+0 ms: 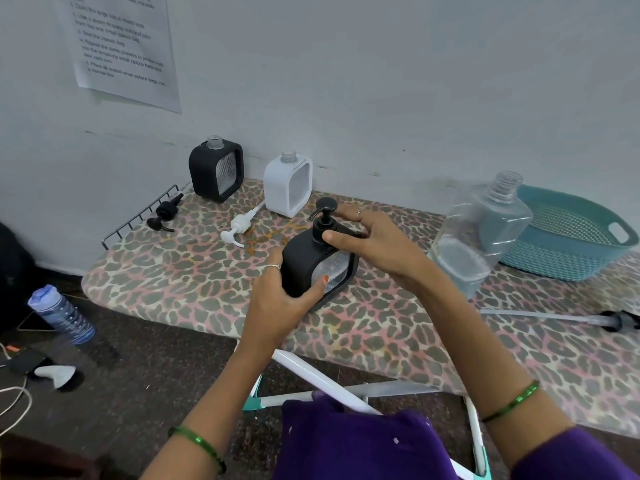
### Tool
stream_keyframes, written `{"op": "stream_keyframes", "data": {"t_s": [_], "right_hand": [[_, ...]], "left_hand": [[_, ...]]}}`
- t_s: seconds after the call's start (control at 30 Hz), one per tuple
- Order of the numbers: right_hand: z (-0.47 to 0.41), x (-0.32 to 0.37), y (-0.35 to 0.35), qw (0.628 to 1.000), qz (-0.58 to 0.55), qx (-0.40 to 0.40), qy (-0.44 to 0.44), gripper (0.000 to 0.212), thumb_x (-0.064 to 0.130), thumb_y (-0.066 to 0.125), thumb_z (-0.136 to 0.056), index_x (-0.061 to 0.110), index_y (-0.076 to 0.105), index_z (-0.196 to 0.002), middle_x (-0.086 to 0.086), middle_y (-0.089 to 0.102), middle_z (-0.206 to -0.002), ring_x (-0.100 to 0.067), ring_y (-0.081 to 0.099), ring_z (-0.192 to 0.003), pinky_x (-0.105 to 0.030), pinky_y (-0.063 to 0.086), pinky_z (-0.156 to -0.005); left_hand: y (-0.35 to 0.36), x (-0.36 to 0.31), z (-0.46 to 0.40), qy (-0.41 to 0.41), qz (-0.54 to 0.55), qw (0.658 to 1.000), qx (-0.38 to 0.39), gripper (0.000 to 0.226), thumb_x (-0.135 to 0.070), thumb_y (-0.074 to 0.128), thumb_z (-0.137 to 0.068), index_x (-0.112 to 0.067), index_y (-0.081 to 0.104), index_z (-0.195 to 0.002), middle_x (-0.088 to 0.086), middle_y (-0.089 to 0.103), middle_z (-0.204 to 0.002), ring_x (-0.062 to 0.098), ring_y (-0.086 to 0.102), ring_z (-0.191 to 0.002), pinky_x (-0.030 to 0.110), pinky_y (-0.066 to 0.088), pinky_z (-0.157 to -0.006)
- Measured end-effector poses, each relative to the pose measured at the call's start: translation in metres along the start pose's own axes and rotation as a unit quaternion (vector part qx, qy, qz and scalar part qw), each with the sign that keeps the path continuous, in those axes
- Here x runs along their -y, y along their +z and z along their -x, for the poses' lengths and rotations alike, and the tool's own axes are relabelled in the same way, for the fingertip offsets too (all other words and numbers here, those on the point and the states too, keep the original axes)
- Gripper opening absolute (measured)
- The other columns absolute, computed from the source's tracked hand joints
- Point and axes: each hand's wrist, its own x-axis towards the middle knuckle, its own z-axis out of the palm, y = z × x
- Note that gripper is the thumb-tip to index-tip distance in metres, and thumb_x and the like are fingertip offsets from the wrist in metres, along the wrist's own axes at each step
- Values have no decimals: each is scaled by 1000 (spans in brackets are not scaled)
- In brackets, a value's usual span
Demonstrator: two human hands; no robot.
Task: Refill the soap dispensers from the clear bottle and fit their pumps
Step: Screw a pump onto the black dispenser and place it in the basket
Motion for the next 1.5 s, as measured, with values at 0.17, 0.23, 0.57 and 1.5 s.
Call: {"op": "stream_keyframes", "data": {"t_s": [0.17,0.23,0.57,1.5], "right_hand": [[-3,5,2,1000,-6,-7,6,20,15,70,-86,21,69,-104,9,69,-102,-6,63,-103,-27,47,-97],[-3,4,8,998,3,-55,23,17,21,76,-80,26,66,-93,12,66,-100,-9,60,-107,-32,45,-97],[-3,6,18,995,19,-88,34,29,27,77,-78,22,62,-102,5,62,-112,-4,54,-106,-20,40,-87],[9,13,41,967,35,-245,70,37,31,79,-74,24,72,-110,7,71,-108,-12,62,-108,-47,40,-102]], "left_hand": [[0,2,-1,10,-17,1000,-4,50,-38,78,-78,-16,51,-114,6,65,-87,24,63,-74,37,56,-62],[1,2,-1,15,-27,1000,-6,47,-32,79,-79,-12,51,-112,0,62,-83,18,62,-73,26,53,-58],[0,-1,0,19,-2,1000,-1,45,-26,78,-81,-16,49,-114,-3,64,-98,6,64,-88,31,56,-73],[3,4,1,70,-71,995,-24,43,-28,76,-81,-19,43,-108,-5,58,-77,7,61,-69,13,44,-51]]}}
